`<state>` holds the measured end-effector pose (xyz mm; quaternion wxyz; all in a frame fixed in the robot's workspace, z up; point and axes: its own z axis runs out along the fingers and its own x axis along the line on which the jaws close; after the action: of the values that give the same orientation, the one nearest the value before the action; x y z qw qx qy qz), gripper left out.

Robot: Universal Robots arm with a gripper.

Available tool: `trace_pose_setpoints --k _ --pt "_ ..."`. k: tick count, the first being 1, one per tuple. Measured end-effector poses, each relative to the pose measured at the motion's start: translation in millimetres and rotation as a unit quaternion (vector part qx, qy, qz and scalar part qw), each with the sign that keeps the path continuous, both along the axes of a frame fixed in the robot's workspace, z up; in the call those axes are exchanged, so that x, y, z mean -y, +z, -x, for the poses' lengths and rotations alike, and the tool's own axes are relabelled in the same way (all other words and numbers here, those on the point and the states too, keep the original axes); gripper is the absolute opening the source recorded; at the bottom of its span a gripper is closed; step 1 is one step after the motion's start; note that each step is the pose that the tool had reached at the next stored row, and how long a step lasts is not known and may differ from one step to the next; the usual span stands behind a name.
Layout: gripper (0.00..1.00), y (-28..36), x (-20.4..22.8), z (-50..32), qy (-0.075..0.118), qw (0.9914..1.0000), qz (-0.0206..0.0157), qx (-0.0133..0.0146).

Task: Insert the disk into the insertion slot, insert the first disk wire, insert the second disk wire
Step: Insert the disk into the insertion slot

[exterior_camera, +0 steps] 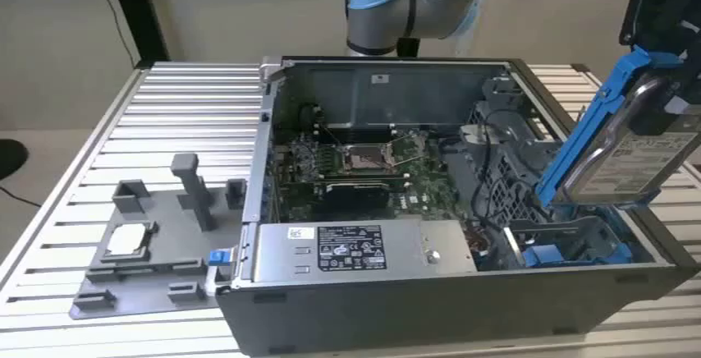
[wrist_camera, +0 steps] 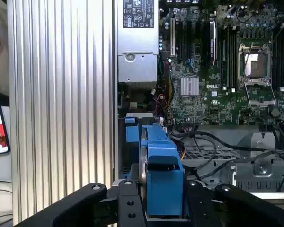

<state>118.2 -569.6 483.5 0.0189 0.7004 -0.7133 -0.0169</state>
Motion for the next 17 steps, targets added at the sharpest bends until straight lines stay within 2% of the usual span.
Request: trace_pose_setpoints --k 13,14,17 --pt "0.0 0.1 -0.1 0.0 0.0 1.0 0.0001 -0.0006" --pt "0.0 0.0 0.1 -0.1 0.0 1.0 -0.0011 -0.0007" --pt "0.0 -1.5 -0.1 0.0 0.0 0.99997 -0.0077 -0.0007"
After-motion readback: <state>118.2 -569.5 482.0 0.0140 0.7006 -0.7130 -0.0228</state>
